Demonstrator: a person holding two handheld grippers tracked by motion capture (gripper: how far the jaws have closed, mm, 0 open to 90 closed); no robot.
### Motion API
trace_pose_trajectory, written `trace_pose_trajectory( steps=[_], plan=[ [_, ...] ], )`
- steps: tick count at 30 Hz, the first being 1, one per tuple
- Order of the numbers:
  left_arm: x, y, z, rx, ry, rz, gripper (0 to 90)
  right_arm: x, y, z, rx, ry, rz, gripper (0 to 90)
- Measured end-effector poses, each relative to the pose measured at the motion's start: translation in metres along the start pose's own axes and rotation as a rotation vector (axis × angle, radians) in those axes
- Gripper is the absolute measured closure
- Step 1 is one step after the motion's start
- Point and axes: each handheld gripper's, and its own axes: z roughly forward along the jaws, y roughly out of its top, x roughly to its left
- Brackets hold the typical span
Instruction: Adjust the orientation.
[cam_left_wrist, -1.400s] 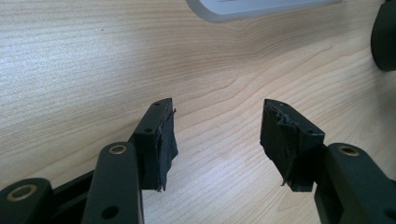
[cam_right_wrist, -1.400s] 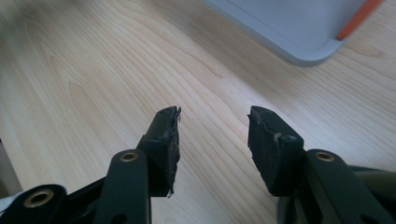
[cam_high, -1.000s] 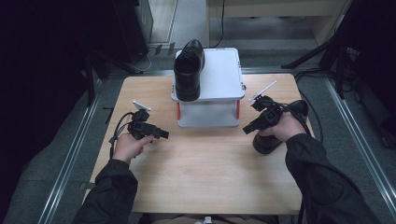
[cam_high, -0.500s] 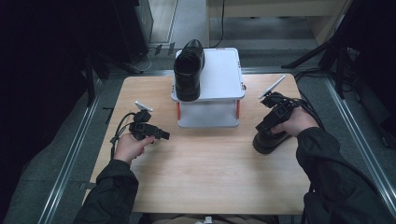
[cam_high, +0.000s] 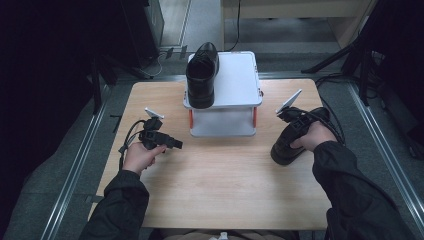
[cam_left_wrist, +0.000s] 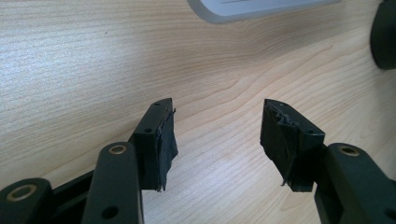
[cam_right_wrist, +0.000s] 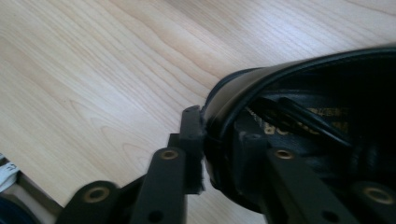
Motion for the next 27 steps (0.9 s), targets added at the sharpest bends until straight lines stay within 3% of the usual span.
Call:
trace_pose_trajectory(
  steps=[4, 8, 18, 23, 26, 27],
  plan=[
    [0.000, 0.000, 0.002, 0.004, 0.010, 0.003, 44.6, -0.001, 0.001, 0.000, 0.008, 0.015, 0.018, 80.6],
    [-0.001, 0.002, 0.002, 0.005, 0.007, 0.007, 44.7, -0.004, -0.005, -0.005, 0.010, 0.033, 0.003, 81.1],
    [-0.005, 0.007, 0.007, 0.019, 0.000, 0.017, 44.7, -0.018, -0.047, -0.017, -0.009, 0.086, -0.016, 80.4],
    [-0.006, 0.007, 0.007, 0.012, -0.002, 0.020, 44.7, -0.025, -0.065, -0.021, 0.005, 0.088, -0.023, 79.3],
    [-0.006, 0.007, 0.008, 0.018, 0.007, 0.020, 44.7, -0.029, -0.073, -0.025, -0.016, 0.082, -0.048, 78.9],
    [-0.006, 0.007, 0.008, 0.019, 0.010, 0.021, 44.7, -0.031, -0.075, -0.026, -0.015, 0.083, -0.034, 78.7]
  ],
)
